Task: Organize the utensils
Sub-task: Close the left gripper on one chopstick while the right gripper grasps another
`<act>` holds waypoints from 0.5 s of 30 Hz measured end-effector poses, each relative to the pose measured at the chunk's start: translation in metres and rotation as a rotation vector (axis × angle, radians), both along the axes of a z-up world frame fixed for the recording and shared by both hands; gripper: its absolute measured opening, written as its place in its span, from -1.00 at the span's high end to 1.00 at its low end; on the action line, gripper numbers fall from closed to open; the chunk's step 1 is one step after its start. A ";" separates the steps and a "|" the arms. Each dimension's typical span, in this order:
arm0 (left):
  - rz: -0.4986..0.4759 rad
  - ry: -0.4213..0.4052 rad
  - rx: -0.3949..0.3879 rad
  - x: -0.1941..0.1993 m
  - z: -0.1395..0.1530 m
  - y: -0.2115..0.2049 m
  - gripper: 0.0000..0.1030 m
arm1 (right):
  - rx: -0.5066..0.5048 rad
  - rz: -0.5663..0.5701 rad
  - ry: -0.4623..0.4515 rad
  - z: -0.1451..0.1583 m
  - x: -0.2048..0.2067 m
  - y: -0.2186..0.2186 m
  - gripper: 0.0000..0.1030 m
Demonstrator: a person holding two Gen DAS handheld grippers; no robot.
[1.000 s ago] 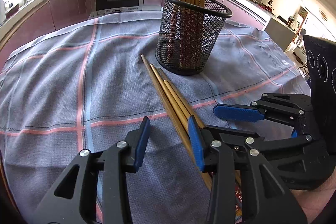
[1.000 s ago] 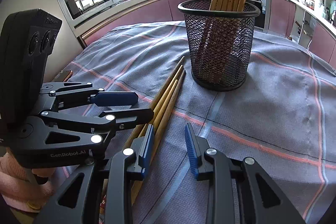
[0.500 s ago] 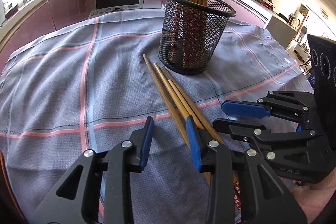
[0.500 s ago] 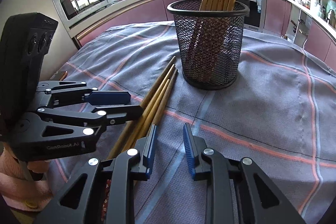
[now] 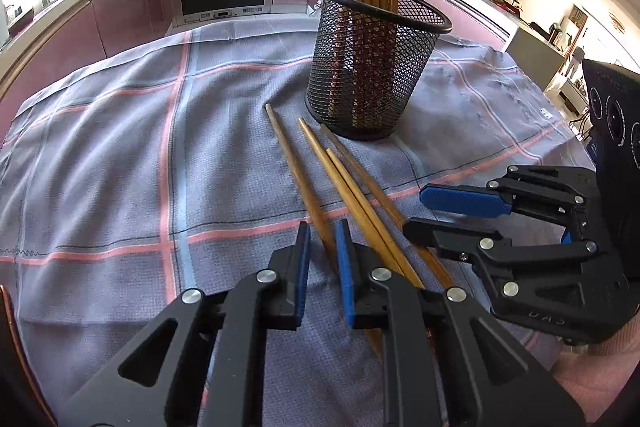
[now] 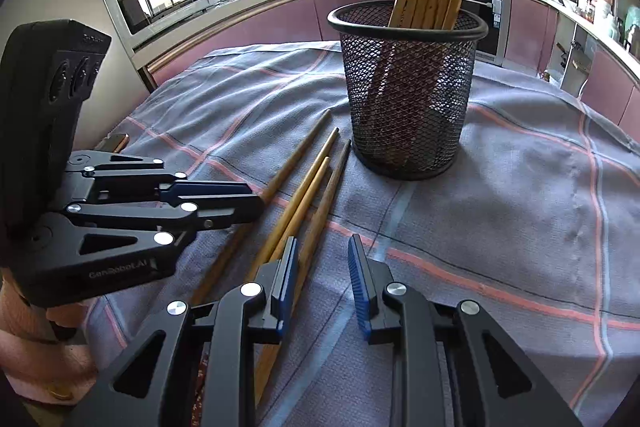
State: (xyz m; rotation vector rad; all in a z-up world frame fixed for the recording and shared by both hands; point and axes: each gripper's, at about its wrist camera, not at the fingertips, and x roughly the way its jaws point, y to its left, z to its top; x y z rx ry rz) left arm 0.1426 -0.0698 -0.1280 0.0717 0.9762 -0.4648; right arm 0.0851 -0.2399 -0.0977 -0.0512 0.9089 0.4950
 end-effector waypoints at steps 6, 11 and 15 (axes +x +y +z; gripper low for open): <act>0.024 -0.012 0.015 0.009 0.003 0.001 0.64 | -0.027 0.010 -0.003 -0.002 0.006 0.008 0.58; 0.034 -0.010 0.024 0.015 0.000 -0.001 0.55 | -0.052 0.012 -0.018 -0.003 0.010 0.012 0.59; 0.037 -0.009 0.027 0.015 -0.002 -0.004 0.54 | -0.043 0.010 -0.015 -0.003 0.012 0.009 0.60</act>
